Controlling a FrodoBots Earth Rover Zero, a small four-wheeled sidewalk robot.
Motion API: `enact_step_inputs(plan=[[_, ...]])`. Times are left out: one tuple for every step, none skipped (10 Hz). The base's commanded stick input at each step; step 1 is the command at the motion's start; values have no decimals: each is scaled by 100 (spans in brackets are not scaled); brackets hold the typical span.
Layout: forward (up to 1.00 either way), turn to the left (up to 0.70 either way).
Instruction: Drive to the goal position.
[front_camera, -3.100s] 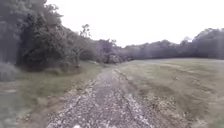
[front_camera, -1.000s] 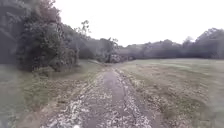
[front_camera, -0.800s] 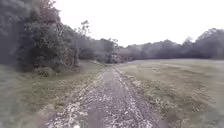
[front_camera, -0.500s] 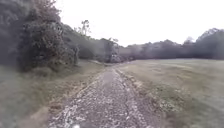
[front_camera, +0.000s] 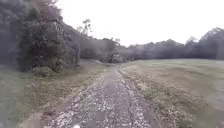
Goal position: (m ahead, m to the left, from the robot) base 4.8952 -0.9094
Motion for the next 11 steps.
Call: enact_step_inputs(plan=[[45,10],[45,9],[45,8],[45,7],[45,7],[45,7],[45,7],[45,7],[45,7],[45,19],[45,25]])
